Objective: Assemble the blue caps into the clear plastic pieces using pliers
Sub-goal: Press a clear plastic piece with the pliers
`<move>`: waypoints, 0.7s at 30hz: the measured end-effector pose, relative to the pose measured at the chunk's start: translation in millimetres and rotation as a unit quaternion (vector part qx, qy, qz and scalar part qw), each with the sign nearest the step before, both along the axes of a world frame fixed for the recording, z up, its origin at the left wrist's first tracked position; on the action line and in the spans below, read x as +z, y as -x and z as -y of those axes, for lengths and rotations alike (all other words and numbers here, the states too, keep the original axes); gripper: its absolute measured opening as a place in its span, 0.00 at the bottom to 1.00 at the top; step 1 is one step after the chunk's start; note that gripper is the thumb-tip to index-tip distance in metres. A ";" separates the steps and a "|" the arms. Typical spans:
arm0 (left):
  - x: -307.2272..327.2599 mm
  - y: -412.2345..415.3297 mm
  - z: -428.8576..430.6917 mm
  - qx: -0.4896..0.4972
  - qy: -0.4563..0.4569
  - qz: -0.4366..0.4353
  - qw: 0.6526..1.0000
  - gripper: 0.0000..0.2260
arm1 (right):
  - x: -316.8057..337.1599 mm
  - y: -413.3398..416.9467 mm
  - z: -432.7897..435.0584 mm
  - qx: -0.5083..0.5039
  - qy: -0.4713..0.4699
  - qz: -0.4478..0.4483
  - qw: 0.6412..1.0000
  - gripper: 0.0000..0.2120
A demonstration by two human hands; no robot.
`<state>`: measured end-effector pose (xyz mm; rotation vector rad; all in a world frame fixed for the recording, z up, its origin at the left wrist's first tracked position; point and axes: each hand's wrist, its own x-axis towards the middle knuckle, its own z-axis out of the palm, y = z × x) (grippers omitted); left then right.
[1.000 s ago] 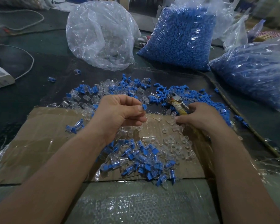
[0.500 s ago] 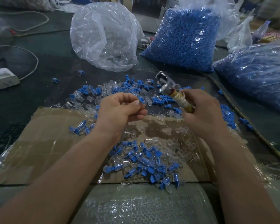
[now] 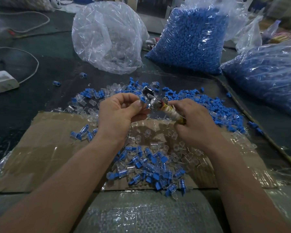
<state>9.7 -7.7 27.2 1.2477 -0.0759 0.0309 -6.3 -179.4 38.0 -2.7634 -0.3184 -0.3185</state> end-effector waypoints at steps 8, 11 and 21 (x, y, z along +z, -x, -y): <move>-0.8 0.8 0.7 0.002 -0.010 0.018 1.000 0.06 | -0.7 -1.0 -0.7 -0.004 0.003 -0.008 1.000 0.23; -0.5 0.9 0.4 0.001 -0.009 0.021 1.000 0.06 | -0.5 -0.8 -1.2 -0.003 0.004 -0.016 1.000 0.23; -1.9 1.0 1.0 0.010 -0.036 0.029 0.999 0.08 | -1.0 -1.0 -4.4 0.007 0.016 -0.045 0.999 0.13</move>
